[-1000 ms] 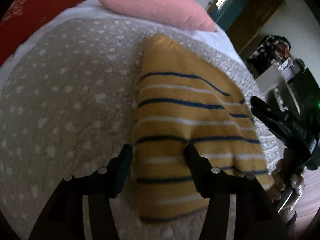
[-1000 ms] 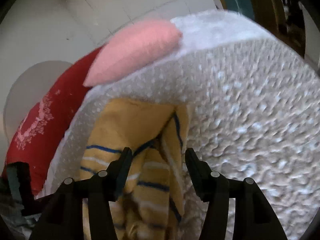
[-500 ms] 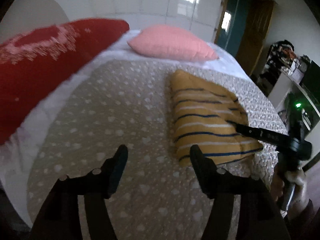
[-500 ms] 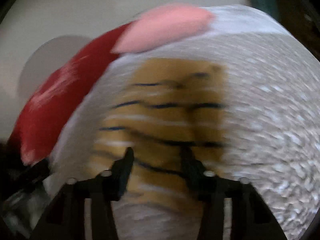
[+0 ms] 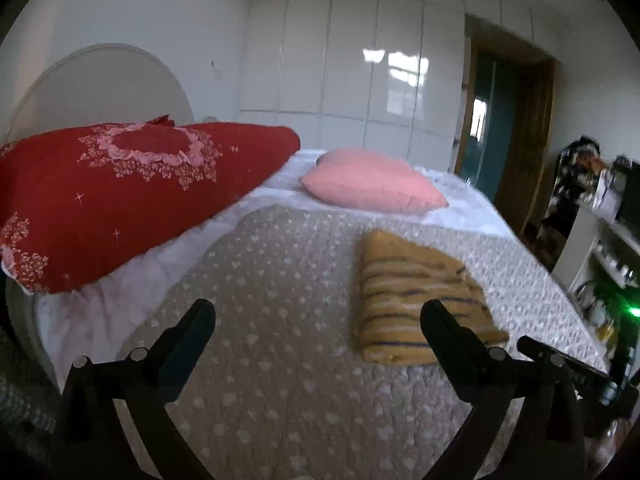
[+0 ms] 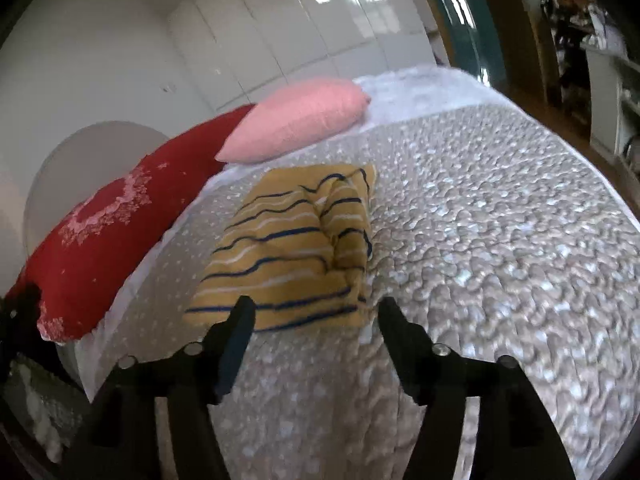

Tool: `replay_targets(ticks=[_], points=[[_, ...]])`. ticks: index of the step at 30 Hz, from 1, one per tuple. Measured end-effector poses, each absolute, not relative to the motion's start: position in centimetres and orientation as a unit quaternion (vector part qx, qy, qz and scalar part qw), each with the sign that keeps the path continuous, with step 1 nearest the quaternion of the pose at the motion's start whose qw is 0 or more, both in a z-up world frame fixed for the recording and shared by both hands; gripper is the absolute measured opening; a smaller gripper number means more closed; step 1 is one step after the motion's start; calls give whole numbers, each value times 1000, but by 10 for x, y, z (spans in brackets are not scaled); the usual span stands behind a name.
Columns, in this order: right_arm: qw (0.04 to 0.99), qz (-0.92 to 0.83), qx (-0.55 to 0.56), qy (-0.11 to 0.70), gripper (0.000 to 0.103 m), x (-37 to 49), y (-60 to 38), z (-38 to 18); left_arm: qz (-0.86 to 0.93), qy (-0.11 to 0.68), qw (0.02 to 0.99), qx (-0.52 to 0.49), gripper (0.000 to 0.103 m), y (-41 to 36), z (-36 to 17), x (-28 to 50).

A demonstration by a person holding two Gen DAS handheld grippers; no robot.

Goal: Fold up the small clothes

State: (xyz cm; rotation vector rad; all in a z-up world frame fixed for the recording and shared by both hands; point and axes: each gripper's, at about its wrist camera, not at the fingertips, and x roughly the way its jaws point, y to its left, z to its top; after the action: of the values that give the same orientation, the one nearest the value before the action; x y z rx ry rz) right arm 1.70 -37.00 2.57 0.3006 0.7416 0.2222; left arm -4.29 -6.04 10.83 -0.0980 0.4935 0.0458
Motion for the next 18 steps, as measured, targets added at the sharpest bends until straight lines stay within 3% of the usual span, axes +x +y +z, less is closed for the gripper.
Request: replay_targets(ticks=[6, 18], points=[[925, 75, 110, 355, 74, -7, -365, 22, 40, 282, 958, 35, 102, -107, 95, -48], [922, 51, 73, 377, 78, -9, -360, -11, 4, 394, 917, 60, 102, -144, 45, -32]])
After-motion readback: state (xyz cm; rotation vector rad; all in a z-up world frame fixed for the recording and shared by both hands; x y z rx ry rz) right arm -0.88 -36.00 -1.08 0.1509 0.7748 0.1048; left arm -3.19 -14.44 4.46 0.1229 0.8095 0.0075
